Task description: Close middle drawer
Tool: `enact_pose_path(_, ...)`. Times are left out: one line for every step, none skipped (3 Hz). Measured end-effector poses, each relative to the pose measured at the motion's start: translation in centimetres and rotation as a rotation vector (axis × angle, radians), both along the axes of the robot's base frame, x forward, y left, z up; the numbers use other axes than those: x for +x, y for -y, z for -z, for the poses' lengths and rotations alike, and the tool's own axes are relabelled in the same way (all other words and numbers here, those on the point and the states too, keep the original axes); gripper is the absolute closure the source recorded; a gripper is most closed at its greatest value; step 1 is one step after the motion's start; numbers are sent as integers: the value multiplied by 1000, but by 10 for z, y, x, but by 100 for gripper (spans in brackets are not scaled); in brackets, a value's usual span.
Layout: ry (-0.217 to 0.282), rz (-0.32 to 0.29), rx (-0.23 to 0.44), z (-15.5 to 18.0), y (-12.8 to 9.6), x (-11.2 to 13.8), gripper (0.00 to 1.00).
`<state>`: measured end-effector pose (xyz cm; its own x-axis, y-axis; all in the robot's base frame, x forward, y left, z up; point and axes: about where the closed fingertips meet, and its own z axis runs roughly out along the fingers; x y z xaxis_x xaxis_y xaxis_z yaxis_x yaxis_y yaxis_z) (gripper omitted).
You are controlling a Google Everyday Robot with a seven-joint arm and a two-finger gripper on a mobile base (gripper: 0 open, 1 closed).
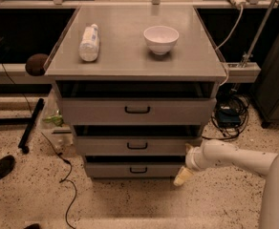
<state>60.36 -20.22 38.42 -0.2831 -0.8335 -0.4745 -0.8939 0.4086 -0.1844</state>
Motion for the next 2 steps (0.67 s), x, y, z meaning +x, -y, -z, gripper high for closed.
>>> enact_pose_path(0, 0, 0, 0, 0, 0, 0)
enact_pose_path(-7, -14, 26, -1, 2, -2, 0)
